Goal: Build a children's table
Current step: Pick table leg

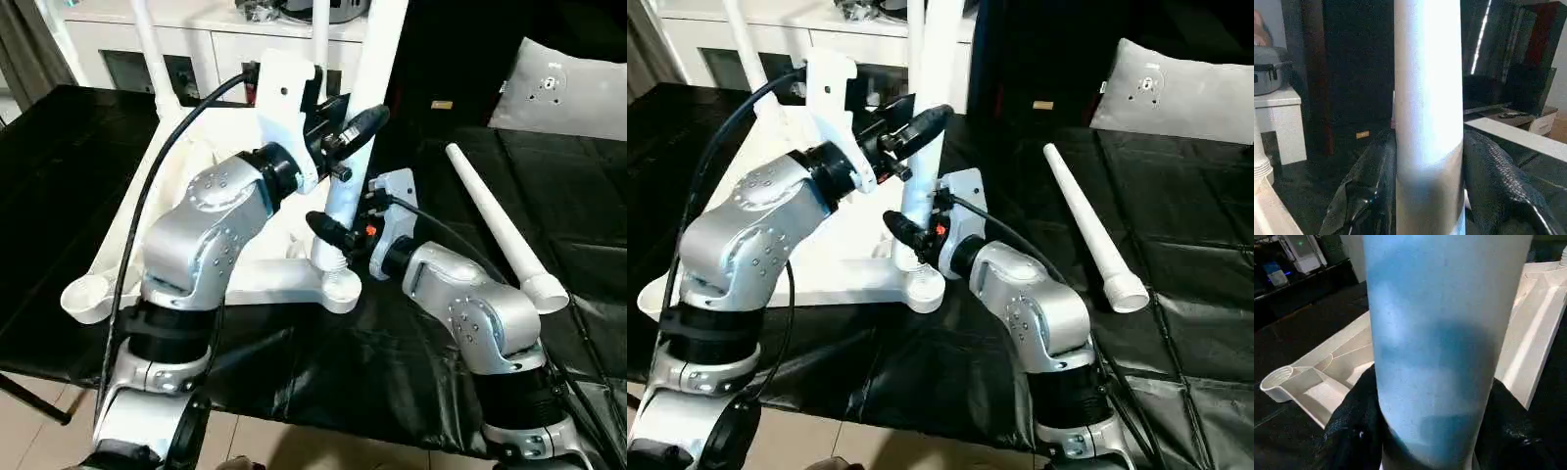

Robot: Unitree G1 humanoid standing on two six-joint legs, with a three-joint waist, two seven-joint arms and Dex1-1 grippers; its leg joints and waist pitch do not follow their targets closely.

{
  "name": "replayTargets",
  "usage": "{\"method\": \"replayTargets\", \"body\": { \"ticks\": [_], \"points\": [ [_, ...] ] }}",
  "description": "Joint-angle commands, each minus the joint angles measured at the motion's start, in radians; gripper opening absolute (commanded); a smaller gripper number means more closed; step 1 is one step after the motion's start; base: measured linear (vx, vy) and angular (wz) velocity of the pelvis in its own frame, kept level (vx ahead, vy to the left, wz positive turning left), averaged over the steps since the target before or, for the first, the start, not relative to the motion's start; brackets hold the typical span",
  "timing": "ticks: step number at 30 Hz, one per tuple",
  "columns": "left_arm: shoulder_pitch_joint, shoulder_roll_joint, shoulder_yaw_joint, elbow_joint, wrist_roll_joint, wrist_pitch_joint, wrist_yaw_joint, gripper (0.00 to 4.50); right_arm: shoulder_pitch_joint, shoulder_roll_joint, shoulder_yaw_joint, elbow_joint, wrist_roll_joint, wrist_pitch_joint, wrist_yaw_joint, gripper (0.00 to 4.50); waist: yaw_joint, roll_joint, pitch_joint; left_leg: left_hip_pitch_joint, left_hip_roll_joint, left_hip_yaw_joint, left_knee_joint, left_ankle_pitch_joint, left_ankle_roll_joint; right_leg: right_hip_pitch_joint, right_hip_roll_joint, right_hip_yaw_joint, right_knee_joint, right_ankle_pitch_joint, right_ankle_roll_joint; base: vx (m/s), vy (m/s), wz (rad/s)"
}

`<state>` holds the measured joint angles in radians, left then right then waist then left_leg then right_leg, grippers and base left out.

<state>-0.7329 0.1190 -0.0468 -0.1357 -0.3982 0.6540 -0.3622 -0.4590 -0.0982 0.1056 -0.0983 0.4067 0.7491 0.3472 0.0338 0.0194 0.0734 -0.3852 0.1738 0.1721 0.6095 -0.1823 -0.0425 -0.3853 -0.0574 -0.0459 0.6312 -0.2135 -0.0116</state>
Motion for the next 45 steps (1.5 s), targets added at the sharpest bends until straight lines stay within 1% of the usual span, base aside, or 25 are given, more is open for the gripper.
{"method": "replayTargets", "body": {
  "ticks": [1, 2, 3, 4, 5, 8, 9, 10, 13, 14, 16, 17, 19, 23, 24, 28, 29, 31, 34, 35, 36, 37, 39, 42, 45],
  "points": [
    [0.010, 0.012, 0.011, -0.017, 0.004, 0.022, 0.013, 1.74, 0.016, -0.001, -0.002, -0.022, -0.009, 0.004, -0.007, 1.93, 0.000, -0.013, -0.082, 0.013, 0.043, -0.011, -0.057, -0.045, 0.016, 0.053, -0.070, 0.048, -0.067, -0.038, -0.206, 0.000, 0.000, 0.00],
    [0.012, 0.013, 0.014, -0.019, 0.001, 0.027, 0.013, 1.74, 0.019, 0.001, -0.002, -0.025, -0.008, 0.005, -0.010, 1.93, 0.001, -0.012, -0.082, 0.013, 0.042, -0.011, -0.057, -0.048, 0.014, 0.053, -0.070, 0.048, -0.068, -0.042, -0.202, 0.000, 0.000, 0.00],
    [0.018, 0.018, 0.013, -0.027, -0.010, 0.038, 0.002, 2.09, 0.022, 0.002, 0.000, -0.027, -0.009, 0.005, -0.012, 1.93, 0.001, -0.011, -0.080, 0.013, 0.042, -0.011, -0.057, -0.051, 0.013, 0.052, -0.071, 0.049, -0.069, -0.046, -0.202, 0.000, 0.000, 0.00],
    [0.021, 0.022, 0.011, -0.035, -0.013, 0.043, -0.002, 2.09, 0.024, 0.002, 0.000, -0.031, -0.009, 0.006, -0.013, 1.93, 0.001, -0.012, -0.081, 0.012, 0.042, -0.011, -0.057, -0.054, 0.009, 0.053, -0.070, 0.049, -0.069, -0.048, -0.201, 0.000, 0.000, 0.00],
    [0.023, 0.021, 0.016, -0.039, -0.019, 0.051, 0.002, 2.46, 0.025, 0.002, 0.000, -0.033, -0.008, 0.007, -0.014, 1.93, 0.002, -0.011, -0.081, 0.013, 0.043, -0.012, -0.058, -0.055, 0.008, 0.053, -0.071, 0.048, -0.068, -0.050, -0.201, 0.000, 0.000, 0.00],
    [0.027, 0.024, 0.020, -0.050, -0.034, 0.057, -0.006, 2.48, 0.029, 0.000, 0.001, -0.039, -0.008, 0.009, -0.016, 1.93, 0.000, -0.011, -0.078, 0.014, 0.042, -0.012, -0.059, -0.066, 0.004, 0.050, -0.070, 0.049, -0.071, -0.066, -0.197, 0.000, 0.000, 0.00],
    [0.029, 0.026, 0.021, -0.054, -0.036, 0.057, -0.009, 2.49, 0.030, -0.001, 0.004, -0.039, -0.010, 0.009, -0.017, 1.93, -0.001, -0.015, -0.074, 0.013, 0.042, -0.011, -0.060, -0.069, 0.005, 0.049, -0.069, 0.049, -0.073, -0.070, -0.194, 0.000, 0.000, 0.00],
    [0.030, 0.026, 0.023, -0.056, -0.037, 0.057, -0.009, 2.50, 0.031, -0.002, 0.005, -0.039, -0.012, 0.009, -0.017, 1.93, -0.001, -0.013, -0.074, 0.014, 0.042, -0.012, -0.061, -0.073, 0.004, 0.049, -0.069, 0.049, -0.072, -0.077, -0.192, 0.000, 0.000, 0.00],
    [0.041, 0.034, 0.027, -0.071, -0.049, 0.055, -0.026, 2.87, 0.035, -0.001, 0.007, -0.044, -0.016, 0.010, -0.019, 1.93, -0.002, -0.013, -0.073, 0.014, 0.042, -0.012, -0.061, -0.080, 0.000, 0.048, -0.069, 0.049, -0.074, -0.091, -0.186, 0.000, 0.000, 0.00],
    [0.044, 0.035, 0.030, -0.079, -0.058, 0.053, -0.032, 2.95, 0.038, -0.001, 0.008, -0.048, -0.016, 0.011, -0.021, 1.93, -0.003, -0.015, -0.068, 0.013, 0.041, -0.011, -0.063, -0.083, 0.001, 0.045, -0.068, 0.050, -0.076, -0.097, -0.182, 0.000, 0.000, 0.00],
    [0.048, 0.032, 0.039, -0.088, -0.077, 0.056, -0.036, 2.95, 0.042, 0.000, 0.010, -0.054, -0.015, 0.012, -0.023, 1.93, -0.004, -0.013, -0.070, 0.013, 0.042, -0.012, -0.063, -0.083, -0.001, 0.047, -0.069, 0.049, -0.075, -0.098, -0.183, 0.000, 0.000, 0.00],
    [0.050, 0.032, 0.044, -0.094, -0.085, 0.058, -0.039, 3.03, 0.044, 0.001, 0.011, -0.057, -0.016, 0.014, -0.025, 1.93, -0.004, -0.017, -0.068, 0.014, 0.042, -0.011, -0.063, -0.083, -0.001, 0.045, -0.068, 0.050, -0.075, -0.096, -0.184, 0.000, 0.000, 0.00],
    [0.055, 0.031, 0.053, -0.107, -0.105, 0.064, -0.044, 3.31, 0.051, 0.003, 0.013, -0.063, -0.017, 0.016, -0.027, 1.93, -0.004, -0.016, -0.066, 0.014, 0.042, -0.012, -0.064, -0.089, -0.002, 0.045, -0.069, 0.050, -0.075, -0.103, -0.183, 0.000, 0.000, 0.00],
    [0.064, 0.022, 0.073, -0.118, -0.129, 0.061, -0.044, 3.43, 0.053, 0.007, 0.016, -0.068, -0.017, 0.015, -0.028, 1.93, -0.005, -0.015, -0.063, 0.015, 0.043, -0.012, -0.066, -0.104, -0.009, 0.043, -0.068, 0.050, -0.077, -0.117, -0.177, 0.000, 0.000, 0.00],
    [0.063, 0.013, 0.091, -0.117, -0.142, 0.058, -0.037, 3.72, 0.052, 0.008, 0.013, -0.069, -0.015, 0.013, -0.029, 1.93, -0.006, -0.015, -0.065, 0.015, 0.042, -0.012, -0.066, -0.108, -0.012, 0.044, -0.068, 0.050, -0.078, -0.121, -0.176, 0.000, 0.000, 0.00],
    [0.059, 0.004, 0.123, -0.108, -0.171, 0.058, -0.032, 3.79, 0.048, 0.009, 0.003, -0.069, -0.009, 0.007, -0.027, 1.93, -0.007, -0.013, -0.064, 0.015, 0.042, -0.013, -0.067, -0.118, -0.018, 0.043, -0.067, 0.051, -0.080, -0.126, -0.173, 0.000, 0.000, 0.00],
    [0.054, 0.009, 0.139, -0.097, -0.183, 0.059, -0.032, 3.77, 0.045, 0.004, -0.012, -0.070, 0.001, 0.004, -0.019, 1.93, -0.006, -0.008, -0.064, 0.015, 0.042, -0.014, -0.067, -0.122, -0.020, 0.043, -0.067, 0.050, -0.079, -0.127, -0.170, 0.000, 0.000, 0.00],
    [0.048, 0.013, 0.156, -0.083, -0.195, 0.060, -0.031, 4.16, 0.040, -0.007, -0.033, -0.072, 0.017, 0.009, -0.006, 1.93, -0.007, -0.008, -0.064, 0.017, 0.042, -0.014, -0.067, -0.127, -0.023, 0.042, -0.066, 0.050, -0.080, -0.125, -0.170, 0.000, 0.000, 0.00],
    [0.038, 0.024, 0.172, -0.059, -0.206, 0.057, -0.041, 4.18, 0.030, -0.035, -0.070, -0.073, 0.047, 0.025, 0.021, 1.93, -0.005, -0.008, -0.065, 0.017, 0.042, -0.014, -0.067, -0.123, -0.021, 0.044, -0.064, 0.050, -0.078, -0.100, -0.172, 0.000, 0.000, 0.00],
    [0.038, 0.025, 0.173, -0.056, -0.206, 0.056, -0.042, 4.34, 0.029, -0.038, -0.074, -0.073, 0.050, 0.027, 0.024, 1.93, -0.004, -0.006, -0.065, 0.017, 0.041, -0.014, -0.067, -0.121, -0.020, 0.044, -0.065, 0.051, -0.078, -0.095, -0.172, 0.000, 0.000, 0.00],
    [0.037, 0.028, 0.178, -0.049, -0.210, 0.064, -0.045, 4.45, 0.026, -0.046, -0.086, -0.075, 0.063, 0.031, 0.035, 1.93, -0.004, 0.000, -0.066, 0.017, 0.041, -0.015, -0.067, -0.121, -0.022, 0.044, -0.065, 0.050, -0.077, -0.093, -0.174, 0.000, 0.000, 0.00],
    [0.036, 0.031, 0.181, -0.043, -0.212, 0.070, -0.047, 4.50, 0.023, -0.052, -0.097, -0.076, 0.075, 0.034, 0.044, 1.93, -0.005, -0.003, -0.066, 0.017, 0.040, -0.014, -0.066, -0.121, -0.019, 0.045, -0.064, 0.050, -0.078, -0.087, -0.178, 0.000, 0.000, 0.00],
    [0.029, 0.037, 0.191, -0.022, -0.224, 0.093, -0.050, 4.50, 0.020, -0.082, -0.121, -0.087, 0.121, 0.043, 0.102, 1.93, -0.004, 0.000, -0.069, 0.018, 0.040, -0.014, -0.065, -0.118, -0.013, 0.048, -0.065, 0.050, -0.076, -0.074, -0.188, 0.000, 0.000, 0.00],
    [0.011, 0.035, 0.211, 0.001, -0.253, 0.112, -0.041, 4.50, 0.019, -0.112, -0.134, -0.098, 0.159, 0.050, 0.168, 1.93, -0.001, -0.003, -0.069, 0.016, 0.040, -0.014, -0.063, -0.106, 0.001, 0.051, -0.066, 0.050, -0.075, -0.048, -0.204, 0.000, 0.000, 0.00],
    [-0.022, 0.025, 0.242, 0.041, -0.317, 0.152, -0.045, 4.50, 0.014, -0.147, -0.146, -0.104, 0.217, 0.067, 0.247, 1.93, 0.003, 0.013, -0.073, 0.016, 0.040, -0.017, -0.061, -0.106, 0.006, 0.053, -0.067, 0.047, -0.074, -0.039, -0.224, 0.000, 0.000, 0.00]
  ]
}}
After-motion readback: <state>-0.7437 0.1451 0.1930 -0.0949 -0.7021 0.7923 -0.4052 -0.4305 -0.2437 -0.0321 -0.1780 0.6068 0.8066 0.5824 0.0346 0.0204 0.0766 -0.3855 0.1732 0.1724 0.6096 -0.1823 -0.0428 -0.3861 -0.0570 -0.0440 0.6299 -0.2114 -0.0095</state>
